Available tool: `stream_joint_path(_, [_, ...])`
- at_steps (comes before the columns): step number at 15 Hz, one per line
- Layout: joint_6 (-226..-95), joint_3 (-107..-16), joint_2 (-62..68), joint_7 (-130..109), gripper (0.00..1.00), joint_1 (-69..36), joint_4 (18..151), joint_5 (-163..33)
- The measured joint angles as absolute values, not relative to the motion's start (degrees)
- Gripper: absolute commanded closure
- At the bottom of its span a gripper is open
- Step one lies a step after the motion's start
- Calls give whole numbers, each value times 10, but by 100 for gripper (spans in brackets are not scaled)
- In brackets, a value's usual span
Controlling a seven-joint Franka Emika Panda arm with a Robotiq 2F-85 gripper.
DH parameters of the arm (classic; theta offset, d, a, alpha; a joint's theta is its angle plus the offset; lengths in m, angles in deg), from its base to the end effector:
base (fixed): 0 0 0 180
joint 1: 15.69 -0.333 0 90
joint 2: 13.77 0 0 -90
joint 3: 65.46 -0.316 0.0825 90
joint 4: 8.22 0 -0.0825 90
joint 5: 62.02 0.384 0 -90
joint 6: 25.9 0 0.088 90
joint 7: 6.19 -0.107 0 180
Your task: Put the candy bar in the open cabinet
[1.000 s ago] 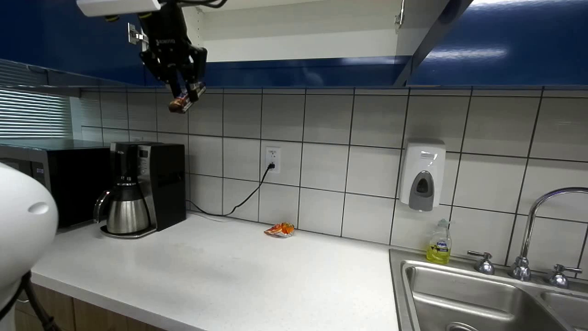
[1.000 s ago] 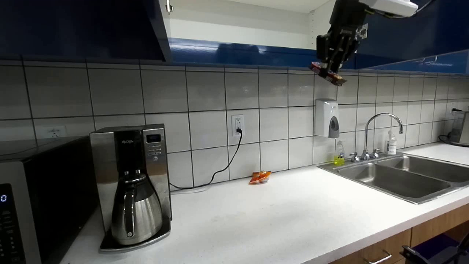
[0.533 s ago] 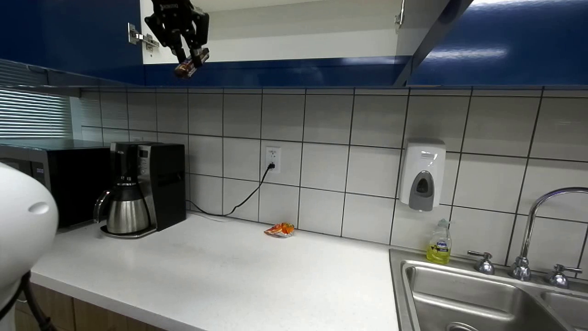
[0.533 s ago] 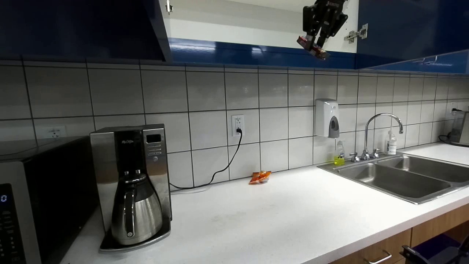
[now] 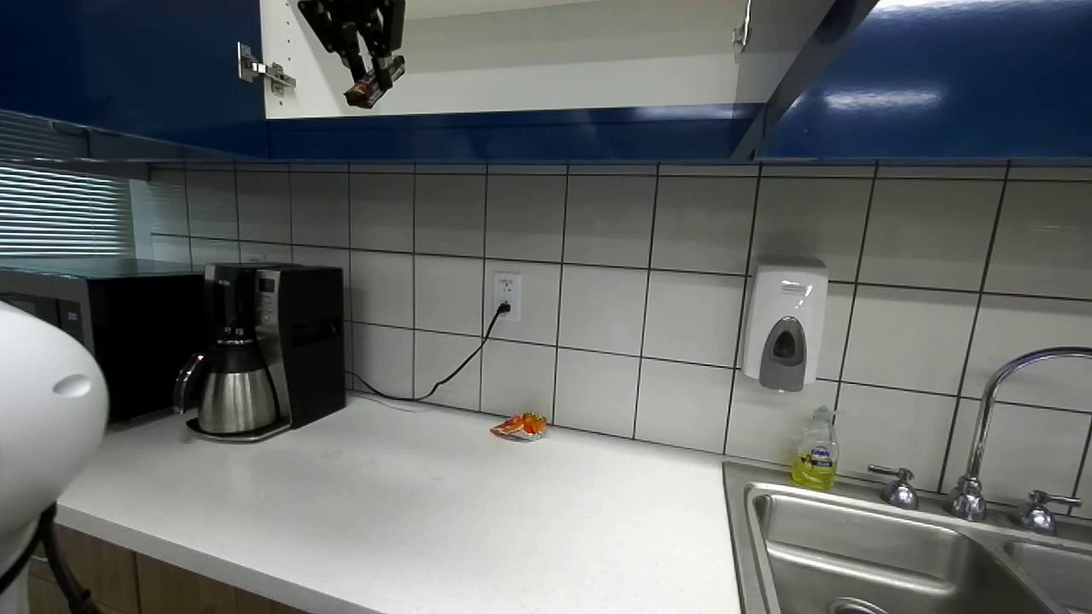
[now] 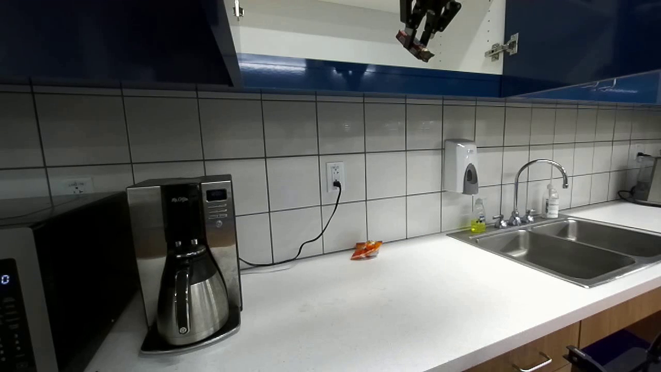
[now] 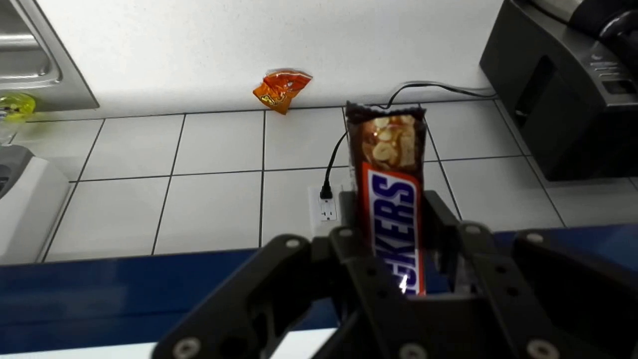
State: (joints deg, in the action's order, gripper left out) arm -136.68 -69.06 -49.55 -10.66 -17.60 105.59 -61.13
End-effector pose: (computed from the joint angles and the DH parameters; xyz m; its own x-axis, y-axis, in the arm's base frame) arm 0.3703 0.0479 0.7549 0.8416 0.0073 0.5400 0.0219 -0.9995 -0.0206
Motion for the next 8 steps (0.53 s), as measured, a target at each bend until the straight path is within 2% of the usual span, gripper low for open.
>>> stream_joint_path(8, [-1365, -699, -378, -146, 90, -176, 927, -612])
